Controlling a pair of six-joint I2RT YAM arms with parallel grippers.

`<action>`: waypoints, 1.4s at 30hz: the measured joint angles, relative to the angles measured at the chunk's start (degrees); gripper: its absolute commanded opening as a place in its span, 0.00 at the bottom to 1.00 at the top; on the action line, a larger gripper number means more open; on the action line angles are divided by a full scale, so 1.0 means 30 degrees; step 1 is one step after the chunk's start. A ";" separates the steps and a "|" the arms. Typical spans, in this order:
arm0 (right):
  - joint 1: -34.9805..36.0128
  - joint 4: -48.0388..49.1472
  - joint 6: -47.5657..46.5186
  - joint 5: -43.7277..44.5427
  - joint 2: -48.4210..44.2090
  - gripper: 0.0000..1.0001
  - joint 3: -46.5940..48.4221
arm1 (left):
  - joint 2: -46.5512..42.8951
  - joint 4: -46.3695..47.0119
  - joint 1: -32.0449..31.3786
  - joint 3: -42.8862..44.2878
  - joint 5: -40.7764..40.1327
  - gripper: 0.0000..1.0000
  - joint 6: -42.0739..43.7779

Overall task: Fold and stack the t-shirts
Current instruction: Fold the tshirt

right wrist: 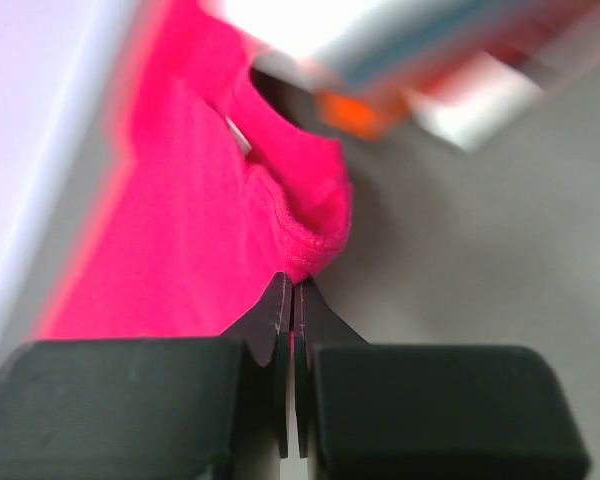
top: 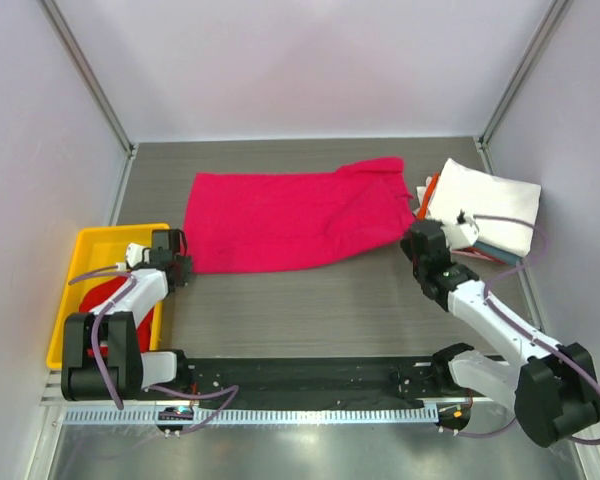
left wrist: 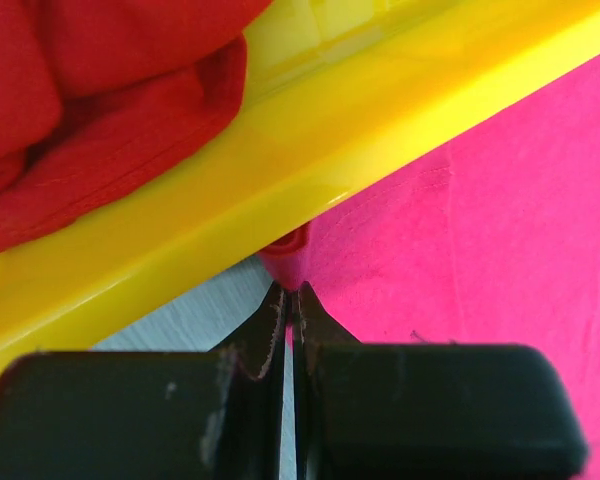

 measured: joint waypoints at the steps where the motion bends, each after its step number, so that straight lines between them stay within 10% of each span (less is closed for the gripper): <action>1: -0.0007 -0.0291 0.0197 0.0080 -0.0197 0.01 -0.1100 | -0.0226 -0.0211 0.0022 0.0000 -0.0058 0.00 0.0087; 7: 0.0000 -0.2732 0.1297 0.0124 -0.3300 0.01 -0.6382 | -0.2011 -0.1537 0.0095 0.0000 -0.0393 0.00 0.0612; 17: 0.0000 -0.3257 0.1617 0.0175 -0.4226 0.01 -0.6543 | -0.3366 -0.2637 0.0087 -0.0022 -0.0452 0.00 0.1086; 30: 0.0051 -0.0444 -0.0160 -0.2339 0.2812 0.01 0.6062 | -0.3096 -0.4138 0.0124 0.2062 -0.0641 0.00 0.1209; 42: -0.1239 -0.4524 0.2135 -0.1137 -0.7563 0.01 -0.7140 | -0.3723 -0.4473 0.0342 0.1355 -0.0860 0.00 0.1574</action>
